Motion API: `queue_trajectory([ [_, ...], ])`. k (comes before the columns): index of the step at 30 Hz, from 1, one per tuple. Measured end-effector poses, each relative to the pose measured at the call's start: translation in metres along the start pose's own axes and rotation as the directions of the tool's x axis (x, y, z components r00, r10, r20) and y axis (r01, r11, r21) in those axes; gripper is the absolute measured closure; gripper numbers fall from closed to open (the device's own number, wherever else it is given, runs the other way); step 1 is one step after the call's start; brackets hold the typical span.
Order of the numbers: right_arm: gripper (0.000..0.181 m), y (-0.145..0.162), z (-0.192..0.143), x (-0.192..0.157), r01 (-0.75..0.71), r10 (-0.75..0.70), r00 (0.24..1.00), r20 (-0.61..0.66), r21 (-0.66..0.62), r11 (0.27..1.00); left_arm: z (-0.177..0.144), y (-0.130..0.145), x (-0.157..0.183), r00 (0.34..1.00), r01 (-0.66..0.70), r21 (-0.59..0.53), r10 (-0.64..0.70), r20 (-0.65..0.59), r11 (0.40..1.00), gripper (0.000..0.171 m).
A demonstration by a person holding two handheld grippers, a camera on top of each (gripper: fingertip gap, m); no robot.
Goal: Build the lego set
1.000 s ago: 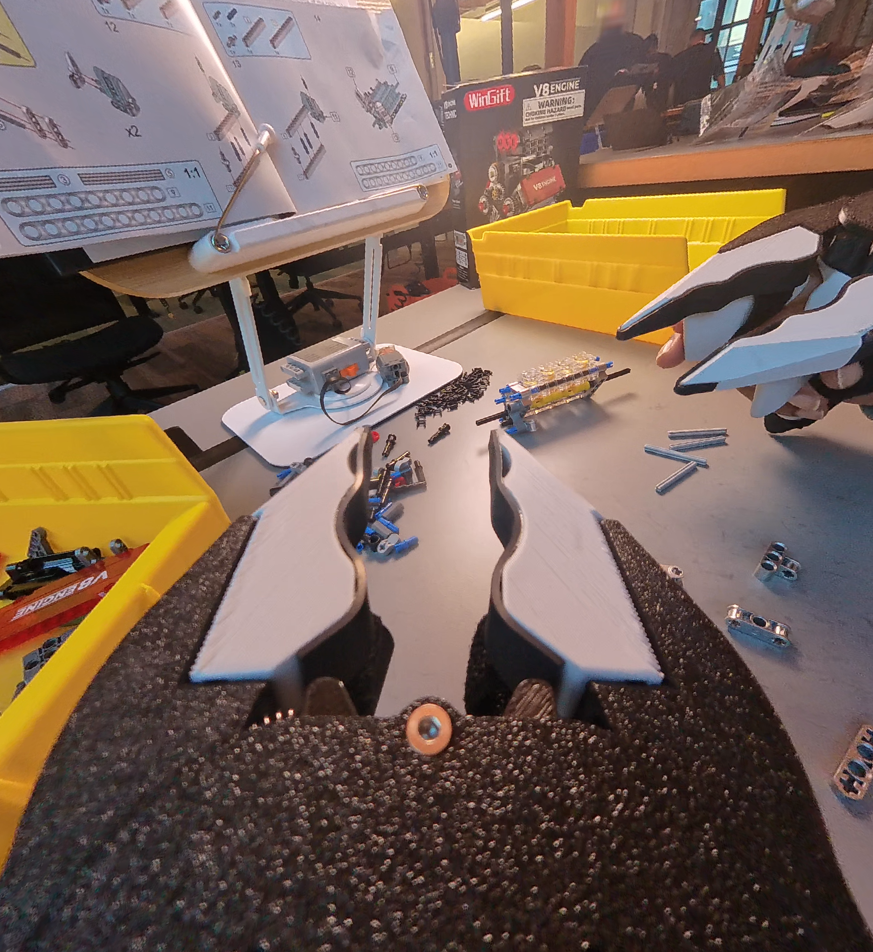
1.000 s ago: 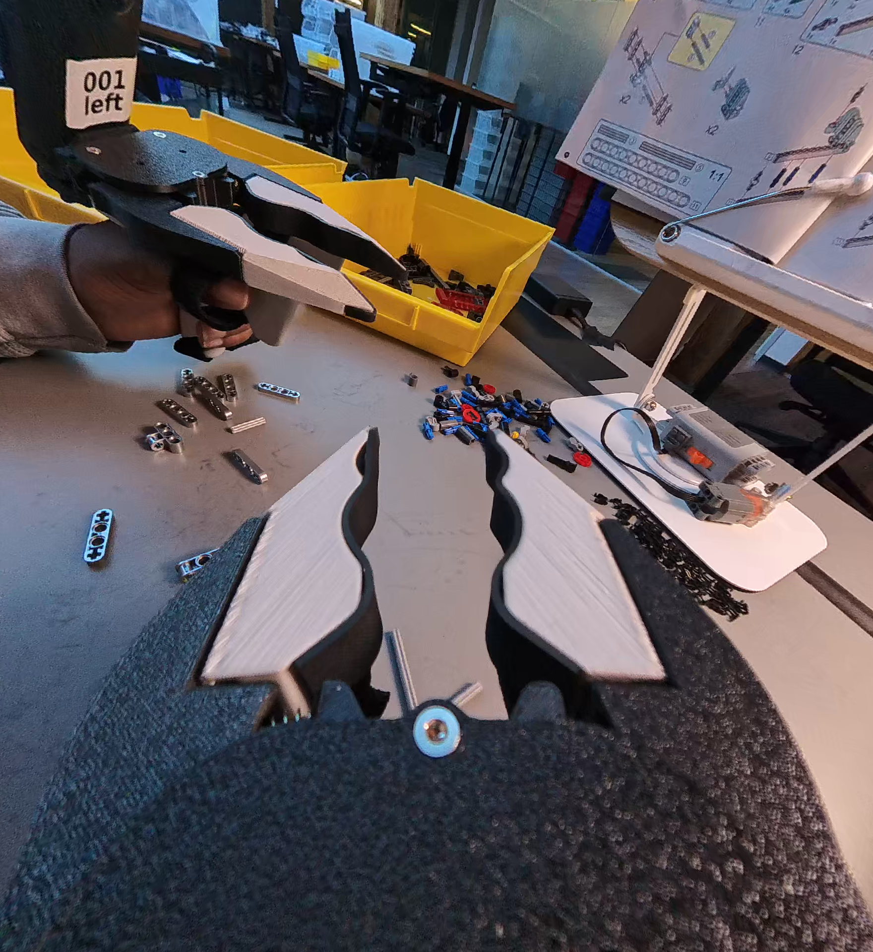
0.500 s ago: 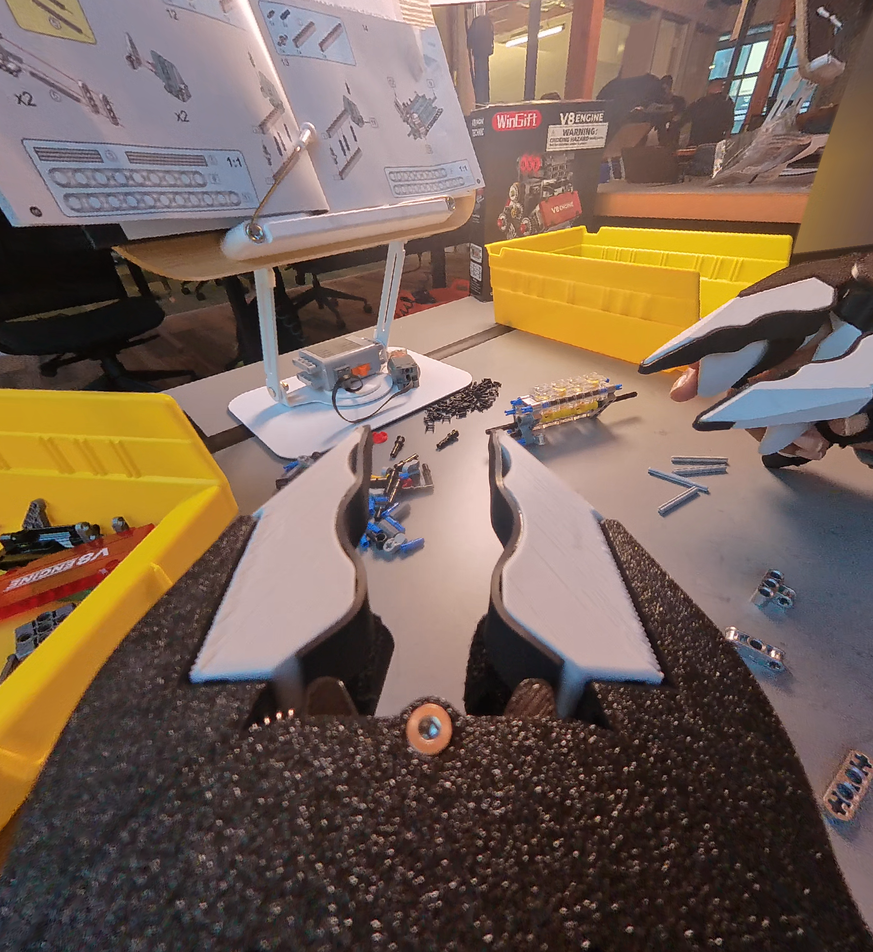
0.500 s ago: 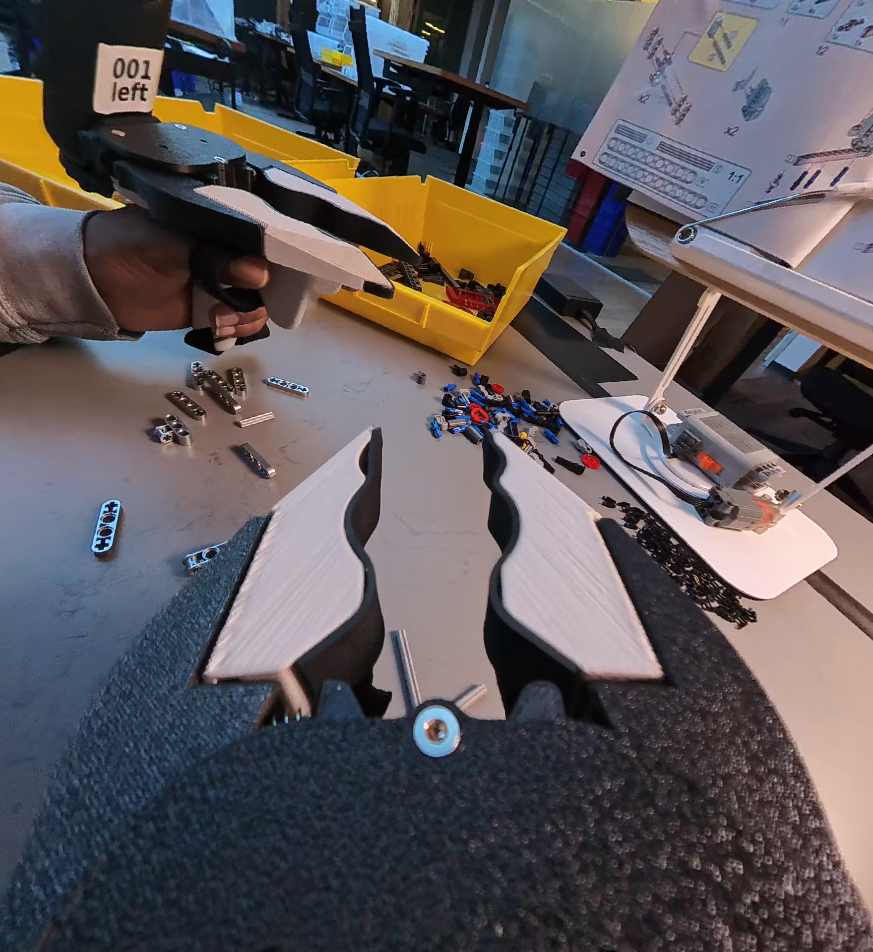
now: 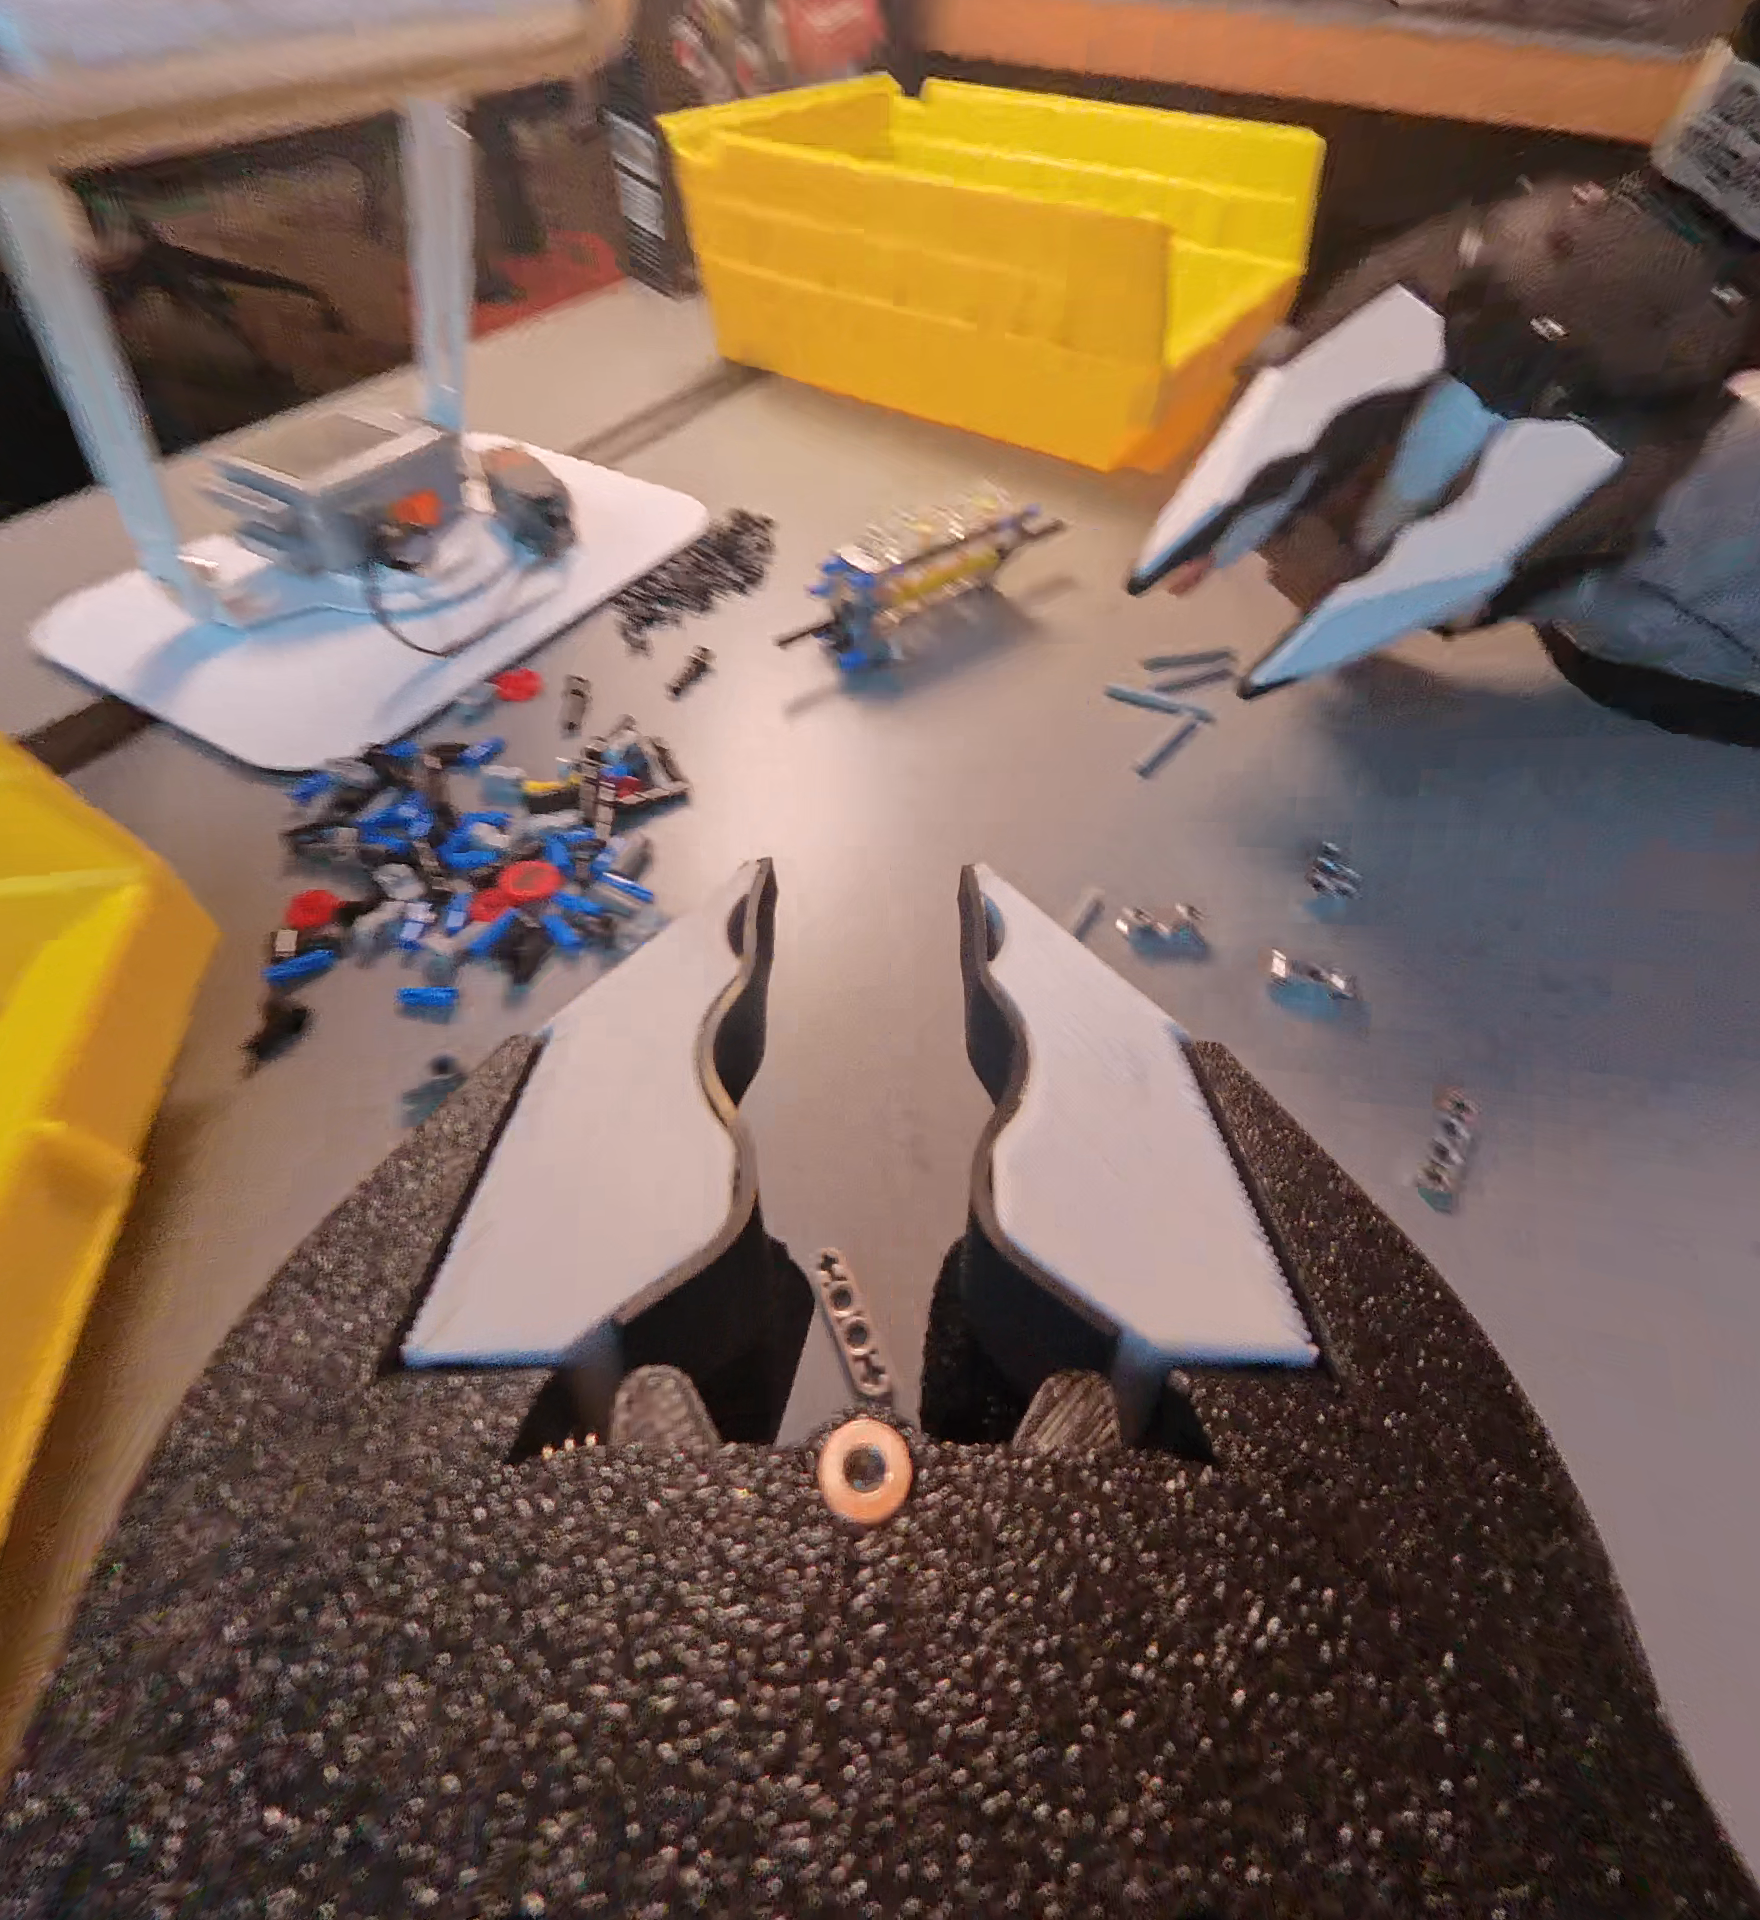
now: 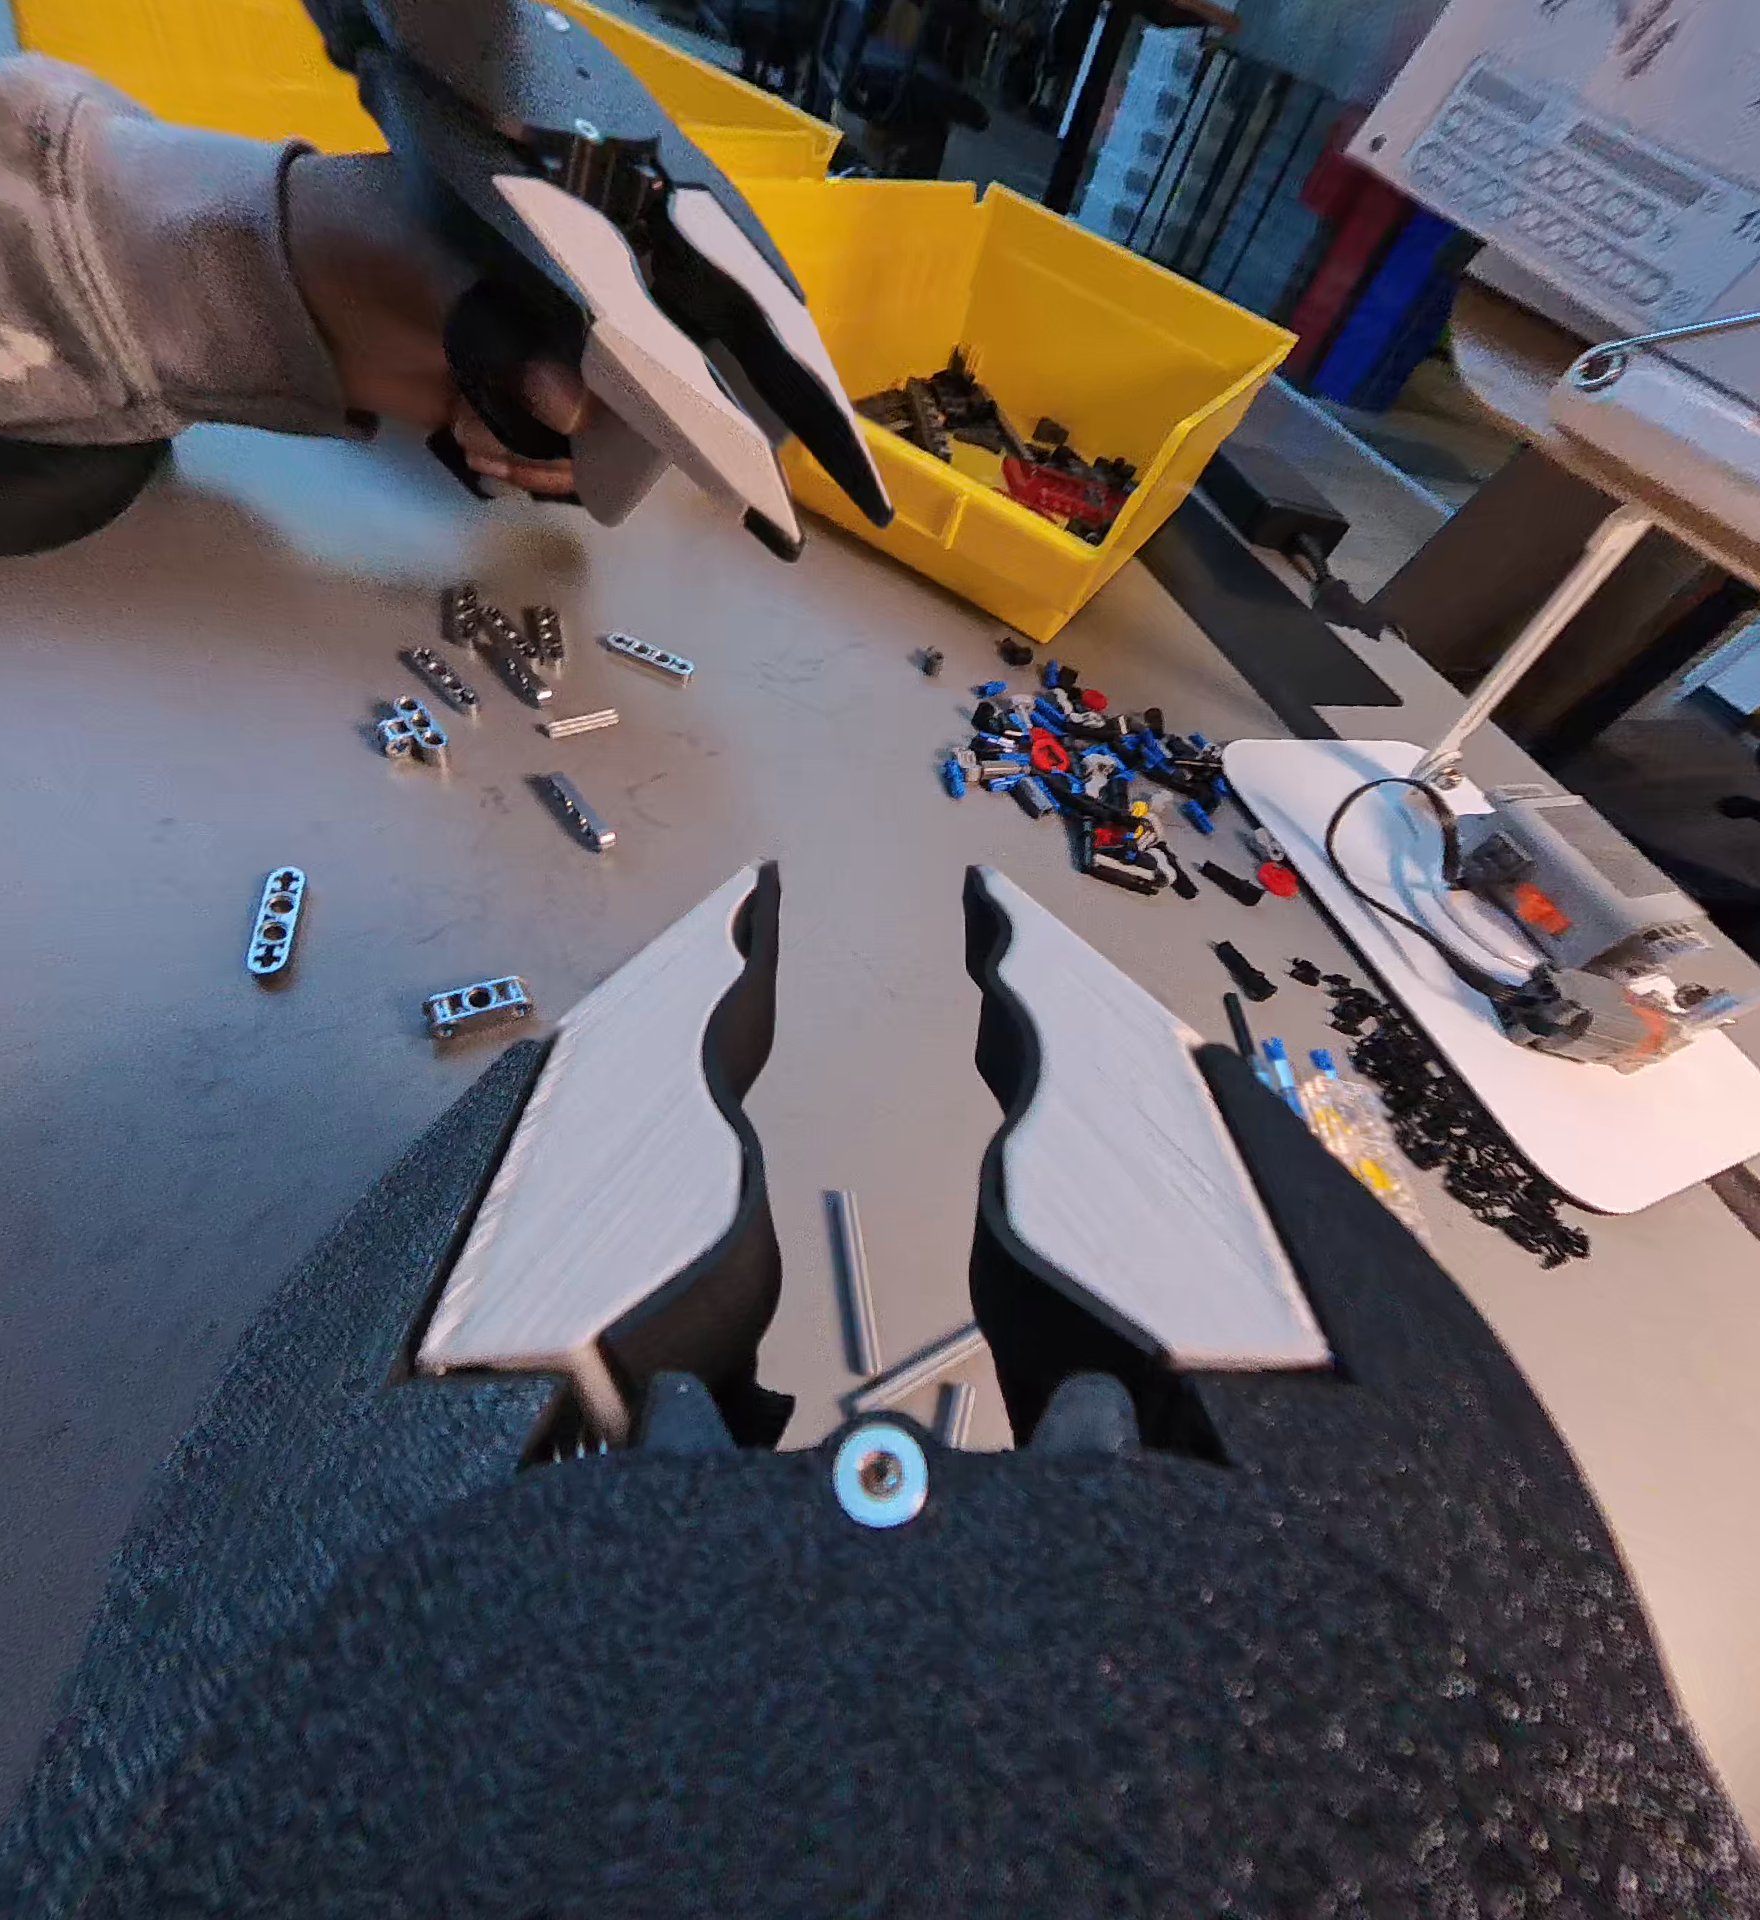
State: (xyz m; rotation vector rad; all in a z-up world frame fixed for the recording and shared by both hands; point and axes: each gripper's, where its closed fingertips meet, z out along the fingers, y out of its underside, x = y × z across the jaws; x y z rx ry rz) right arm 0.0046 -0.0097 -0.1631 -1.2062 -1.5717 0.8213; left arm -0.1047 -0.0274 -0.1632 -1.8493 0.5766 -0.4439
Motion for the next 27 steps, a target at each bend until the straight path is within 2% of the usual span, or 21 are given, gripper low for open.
queue_trajectory([
  [2,0.147,0.005,0.002,-0.008,0.004,-0.002,0.999,0.052,-0.031,1.0,0.008,0.013,0.023,0.992,-0.025,-0.068,0.016,-0.125,0.997,0.138],
  [4,0.146,0.014,0.002,-0.026,0.001,0.014,0.986,0.167,-0.088,0.996,0.013,0.021,0.044,0.976,-0.081,-0.105,0.057,-0.21,0.991,0.14],
  [6,0.146,0.029,-0.001,-0.048,0.032,0.021,0.956,0.294,-0.174,0.984,0.018,0.028,0.057,0.965,-0.119,-0.131,0.084,-0.247,0.984,0.141],
  [9,0.146,0.036,-0.002,-0.069,0.073,0.016,0.926,0.378,-0.218,0.973,0.024,0.035,0.066,0.957,-0.146,-0.159,0.098,-0.273,0.976,0.141],
  [15,0.144,0.048,0.014,-0.087,0.145,-0.016,0.921,0.388,-0.306,0.941,0.028,0.037,0.064,0.961,-0.162,-0.175,0.116,-0.249,0.971,0.141],
  [17,0.146,0.046,0.017,-0.091,0.138,-0.002,0.916,0.402,-0.31,0.941,0.028,0.036,0.063,0.963,-0.163,-0.171,0.119,-0.242,0.972,0.141],
  [20,0.159,0.045,0.018,-0.097,0.151,-0.007,0.905,0.426,-0.306,0.94,0.027,0.035,0.067,0.96,-0.162,-0.167,0.116,-0.254,0.972,0.141],
  [23,0.16,0.045,0.018,-0.097,0.162,-0.022,0.909,0.417,-0.304,0.939,0.028,0.032,0.076,0.953,-0.139,-0.158,0.089,-0.289,0.978,0.141],
  [25,0.16,0.039,0.017,-0.092,0.173,-0.058,0.918,0.391,-0.265,0.949,0.028,0.031,0.084,0.947,-0.101,-0.165,0.044,-0.318,0.981,0.141],
  [27,0.159,0.022,0.015,-0.083,0.164,-0.098,0.937,0.336,-0.173,0.971,0.029,0.027,0.089,0.942,-0.028,-0.176,-0.033,-0.333,0.984,0.141],
])
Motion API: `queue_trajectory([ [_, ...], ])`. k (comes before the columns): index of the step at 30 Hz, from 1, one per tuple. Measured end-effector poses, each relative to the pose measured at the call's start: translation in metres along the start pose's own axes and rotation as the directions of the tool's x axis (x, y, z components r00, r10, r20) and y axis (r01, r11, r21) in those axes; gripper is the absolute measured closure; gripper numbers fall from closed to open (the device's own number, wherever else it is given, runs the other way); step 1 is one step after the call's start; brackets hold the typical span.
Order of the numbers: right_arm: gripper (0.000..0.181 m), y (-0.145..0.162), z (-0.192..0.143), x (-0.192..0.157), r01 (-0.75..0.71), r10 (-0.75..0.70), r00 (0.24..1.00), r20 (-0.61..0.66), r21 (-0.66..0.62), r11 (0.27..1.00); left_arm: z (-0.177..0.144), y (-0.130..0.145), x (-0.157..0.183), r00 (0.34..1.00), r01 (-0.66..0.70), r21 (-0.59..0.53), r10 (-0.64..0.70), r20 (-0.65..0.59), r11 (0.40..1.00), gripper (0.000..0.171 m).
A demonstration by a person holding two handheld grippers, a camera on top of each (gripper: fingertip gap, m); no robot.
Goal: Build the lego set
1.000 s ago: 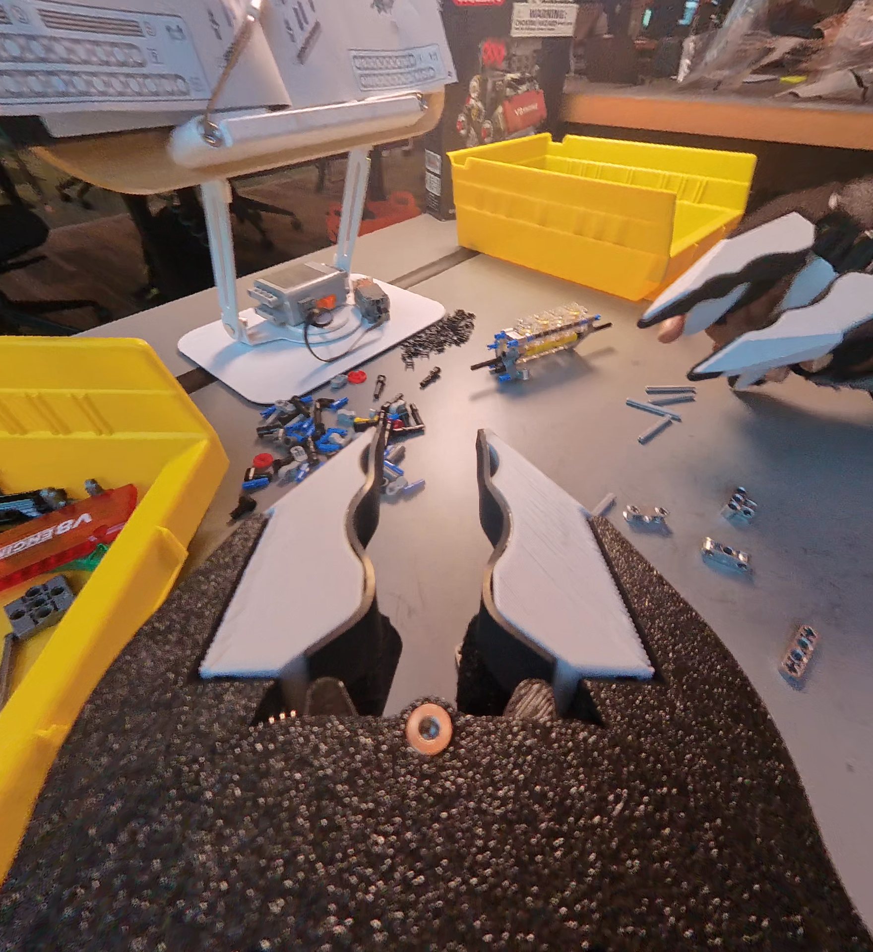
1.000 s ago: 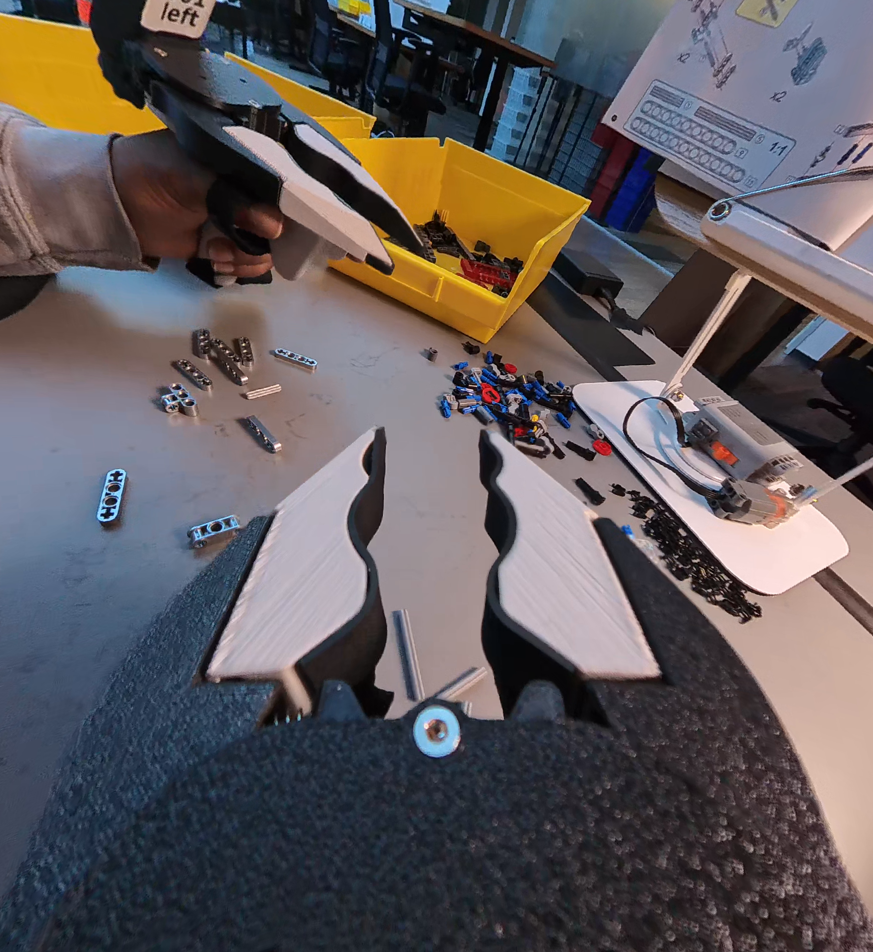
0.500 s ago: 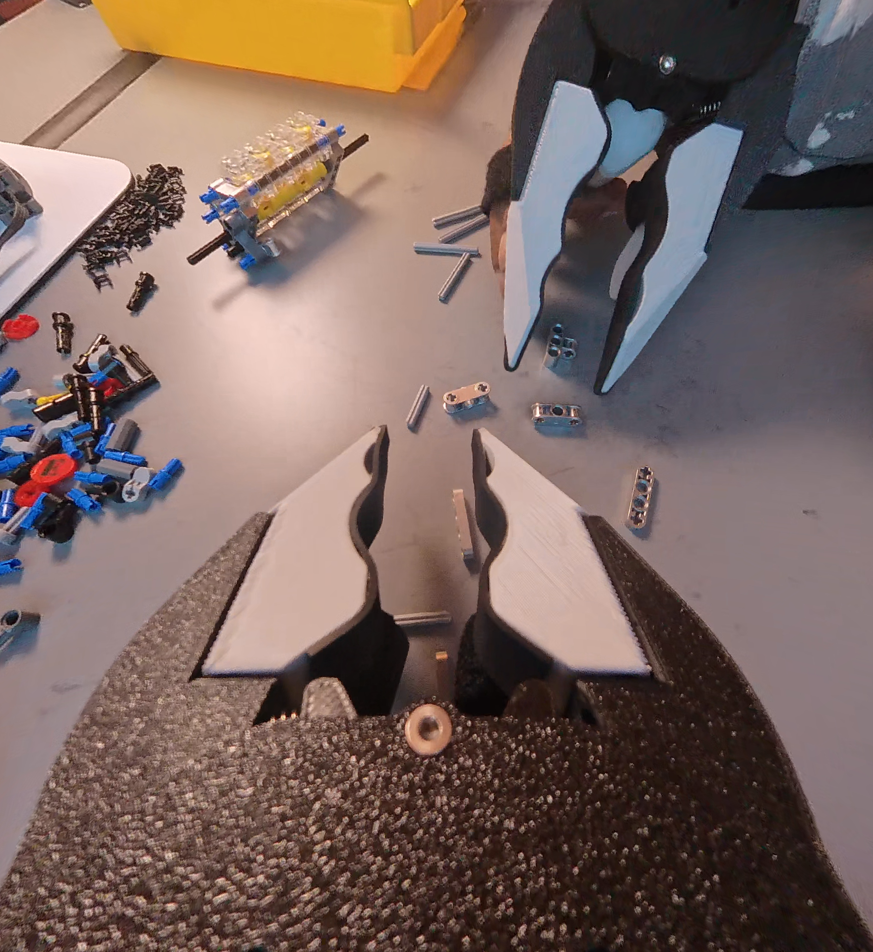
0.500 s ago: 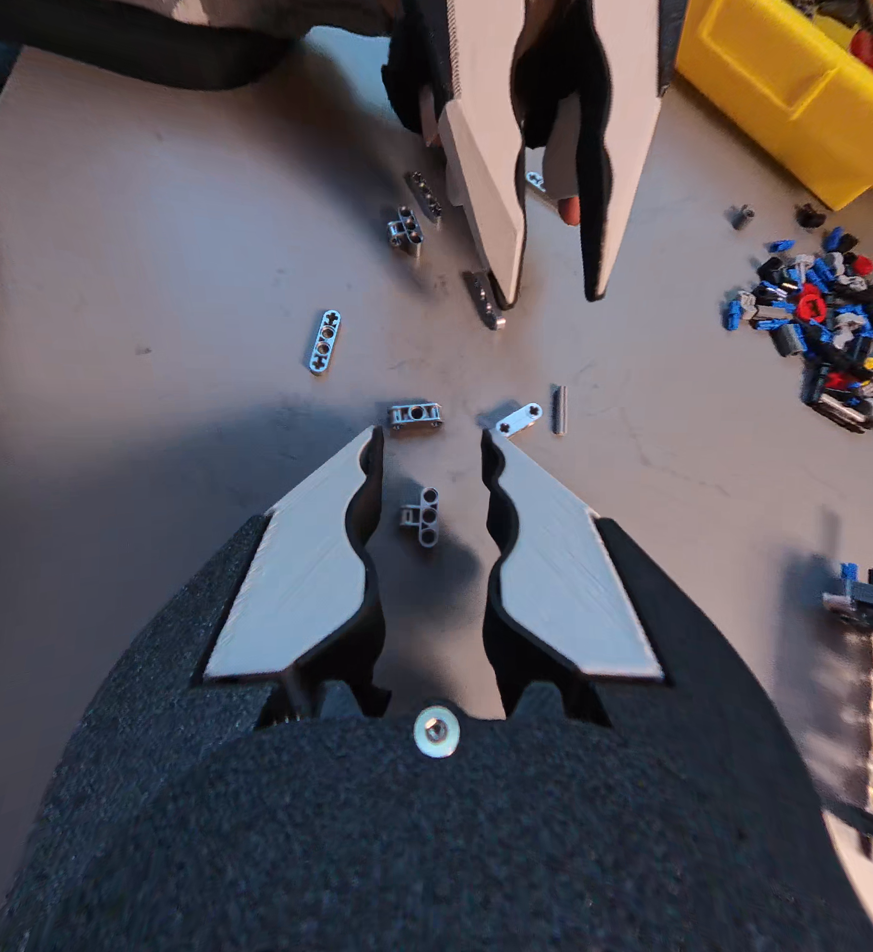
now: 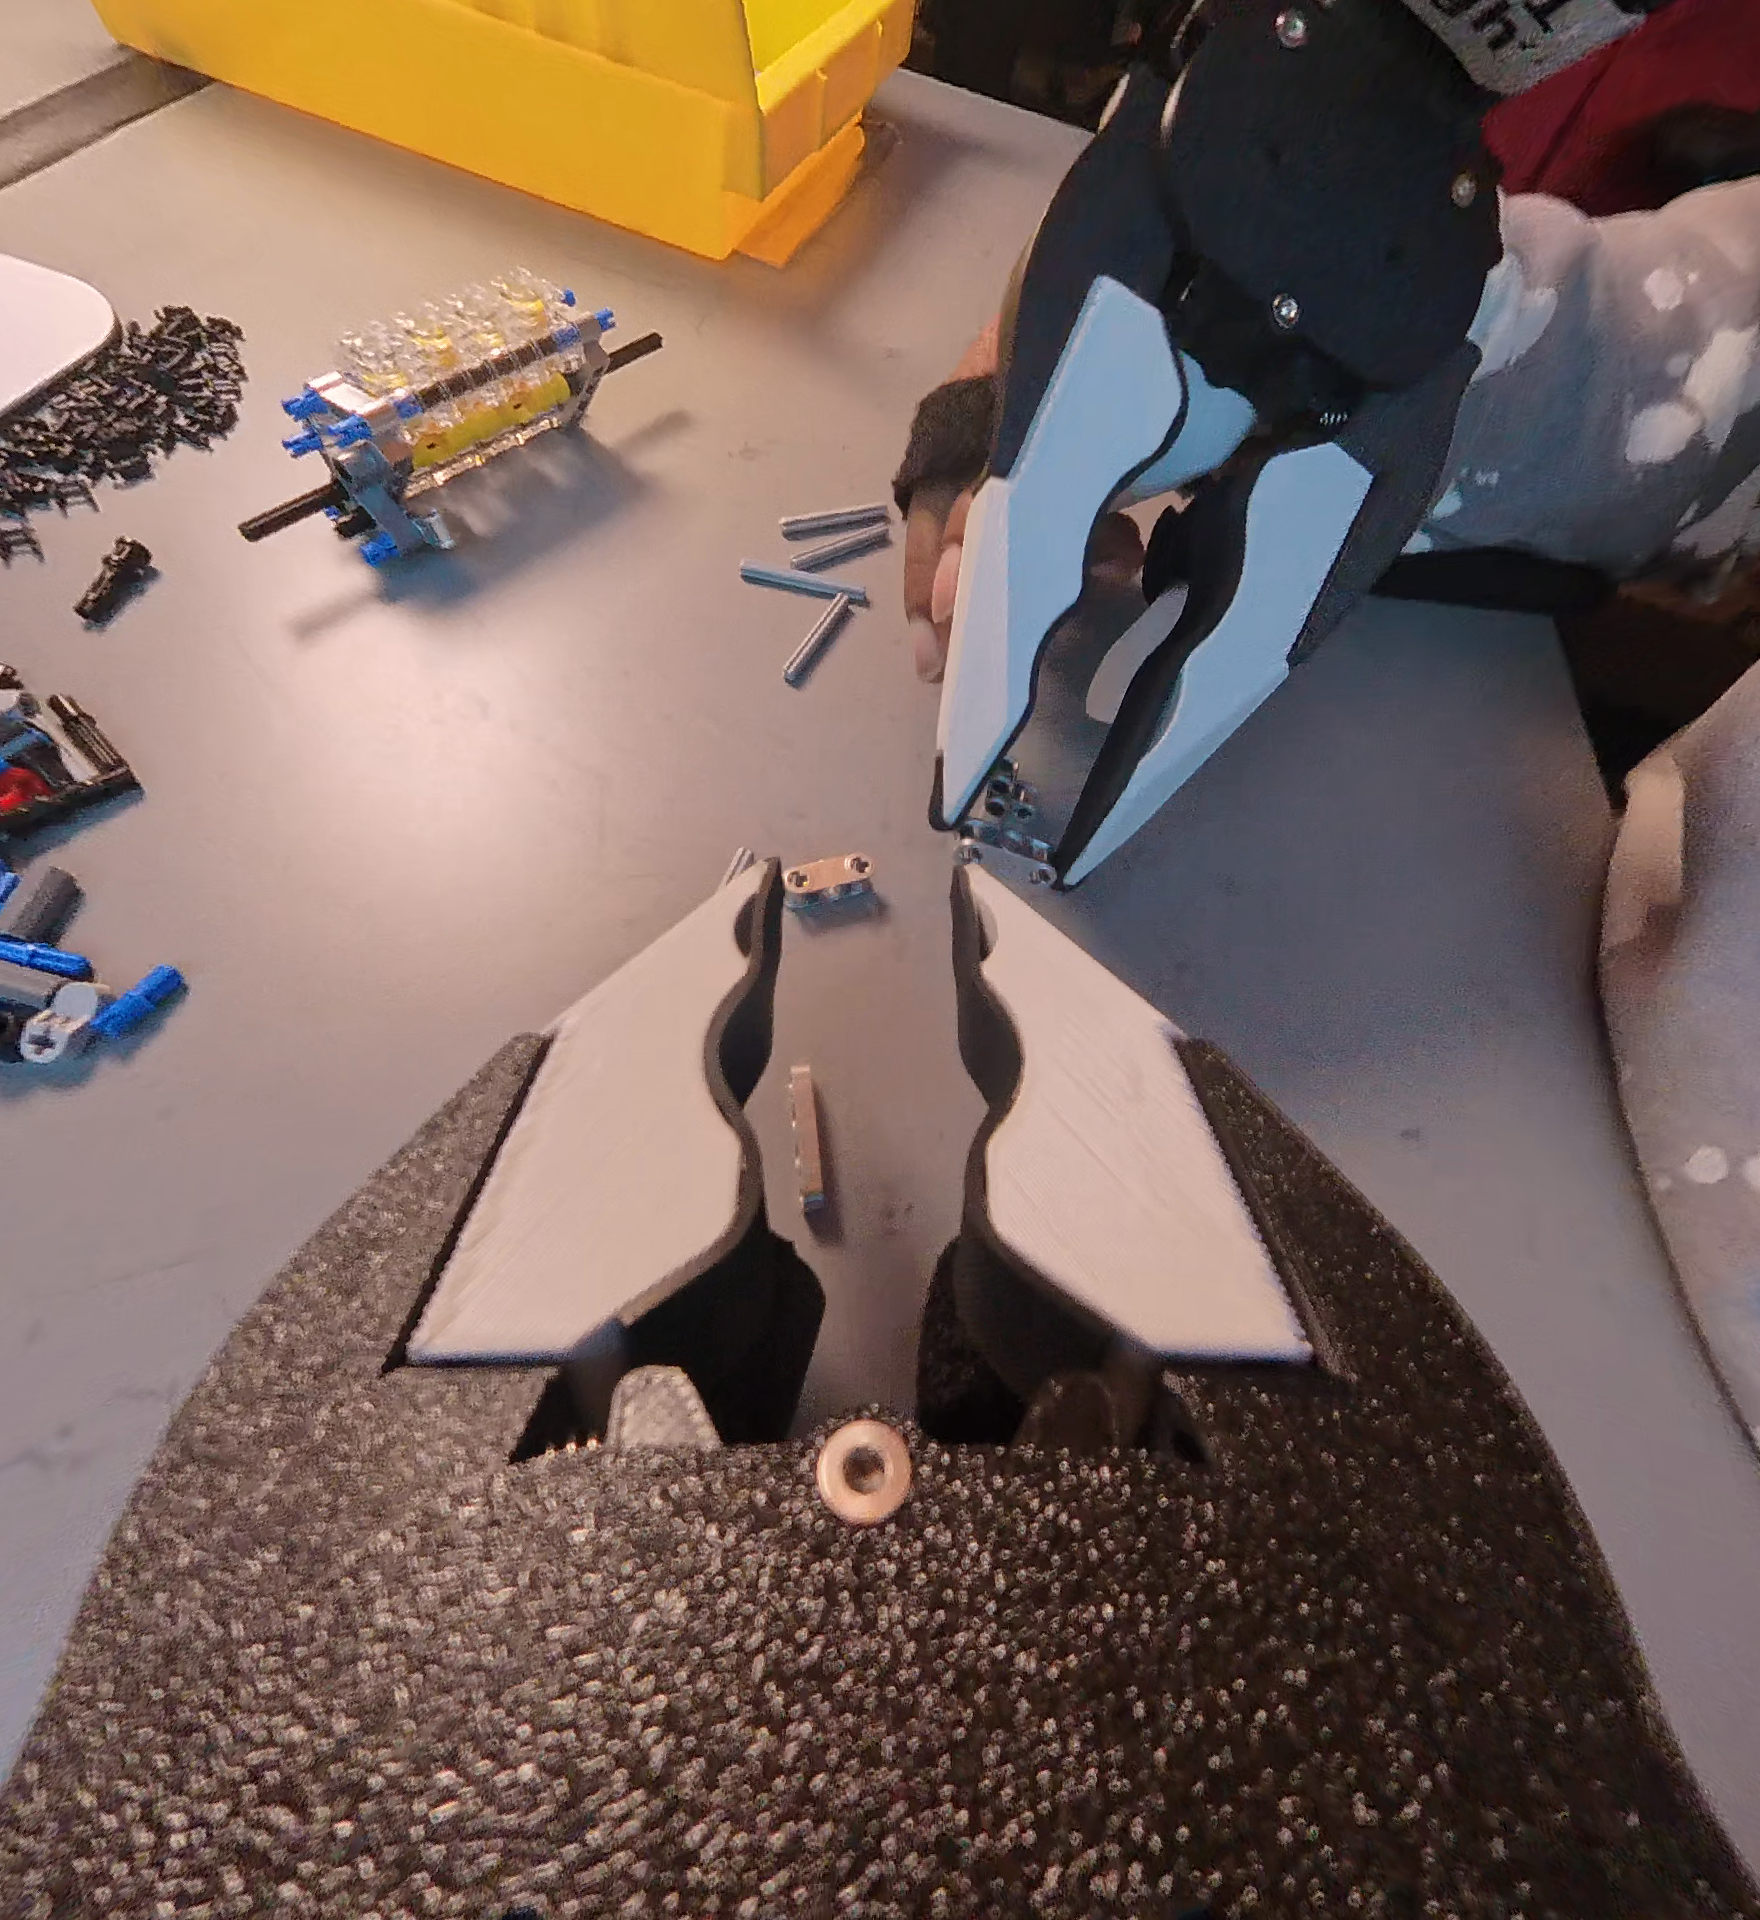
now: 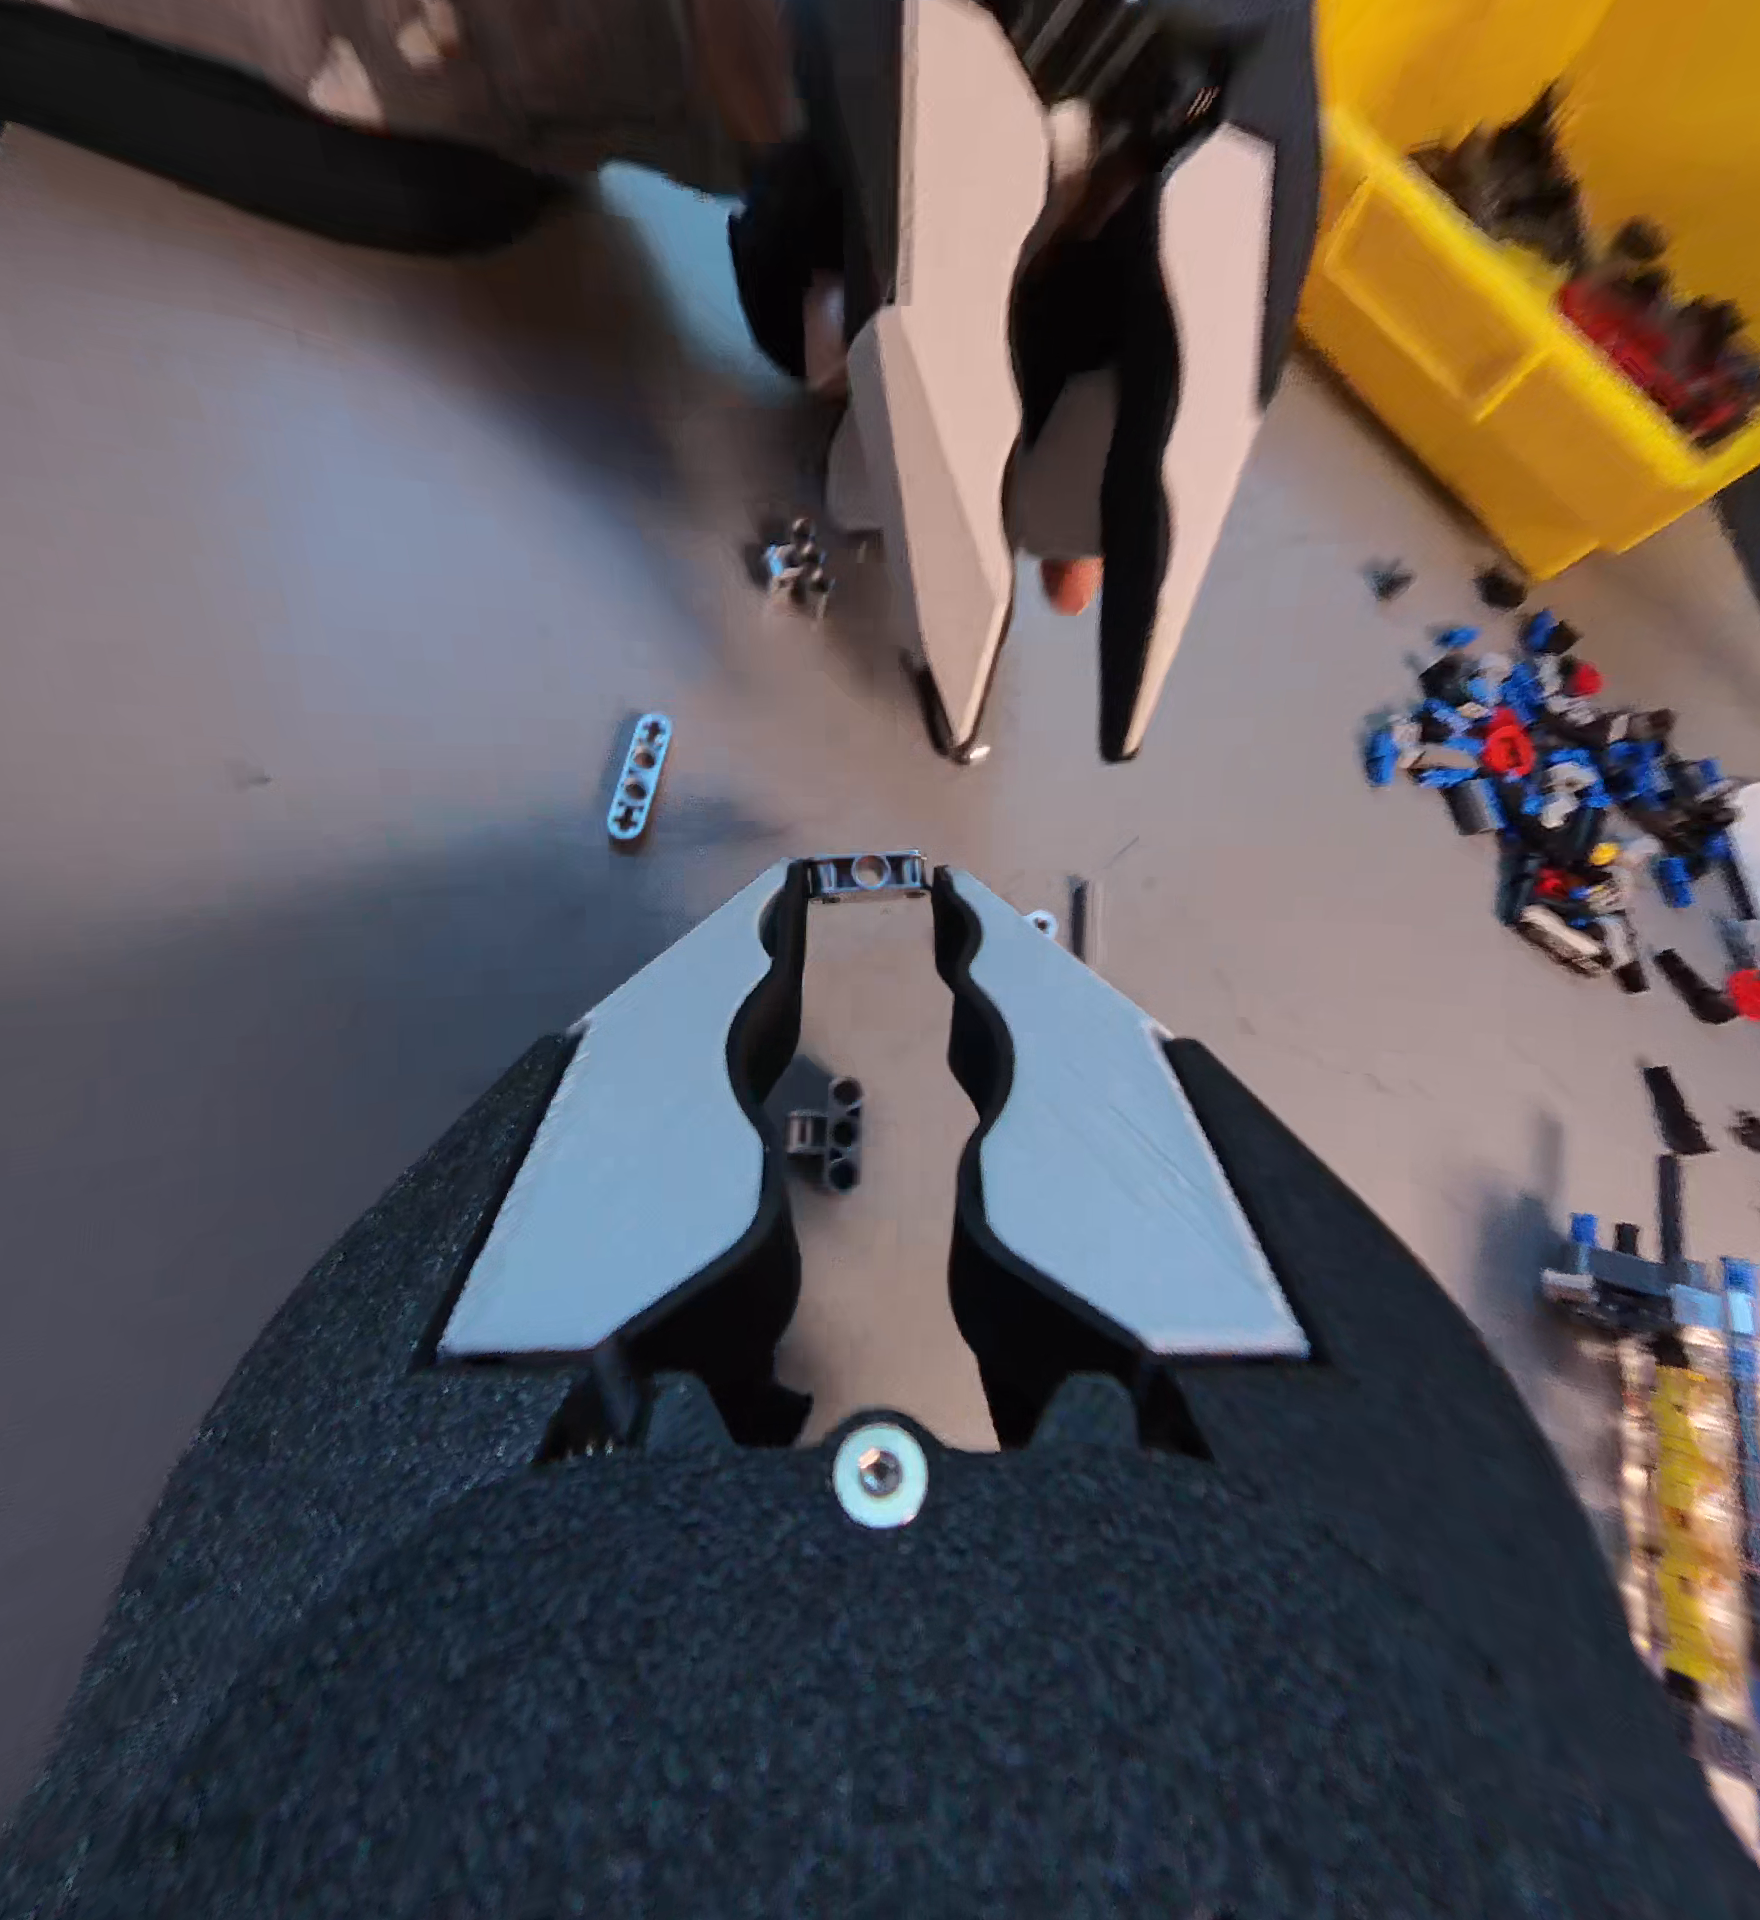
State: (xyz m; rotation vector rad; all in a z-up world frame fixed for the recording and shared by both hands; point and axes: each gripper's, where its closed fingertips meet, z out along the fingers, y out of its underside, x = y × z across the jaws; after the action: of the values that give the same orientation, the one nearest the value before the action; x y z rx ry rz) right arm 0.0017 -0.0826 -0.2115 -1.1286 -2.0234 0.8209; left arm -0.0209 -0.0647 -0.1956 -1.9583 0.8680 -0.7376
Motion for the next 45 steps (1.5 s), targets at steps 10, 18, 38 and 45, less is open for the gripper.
queue_trajectory([
  [10,0.16,-0.048,-0.037,0.046,0.221,-0.138,0.904,-0.406,0.165,0.961,-0.014,-0.044,0.014,0.942,0.311,0.218,-0.269,-0.203,0.925,0.141],
  [18,0.16,-0.063,-0.037,0.043,0.293,-0.182,0.859,-0.478,0.168,0.941,-0.019,-0.052,0.017,0.957,0.27,0.256,-0.23,-0.176,0.928,0.141],
  [38,0.165,-0.071,-0.047,0.042,0.36,-0.228,0.818,-0.529,0.16,0.919,-0.021,-0.067,0.027,0.848,0.488,0.312,-0.359,-0.389,0.815,0.166],
  [45,0.152,-0.065,-0.04,0.031,0.294,-0.192,0.892,-0.408,0.205,0.934,-0.018,-0.062,0.037,0.835,0.474,0.257,-0.338,-0.434,0.842,0.166],
])
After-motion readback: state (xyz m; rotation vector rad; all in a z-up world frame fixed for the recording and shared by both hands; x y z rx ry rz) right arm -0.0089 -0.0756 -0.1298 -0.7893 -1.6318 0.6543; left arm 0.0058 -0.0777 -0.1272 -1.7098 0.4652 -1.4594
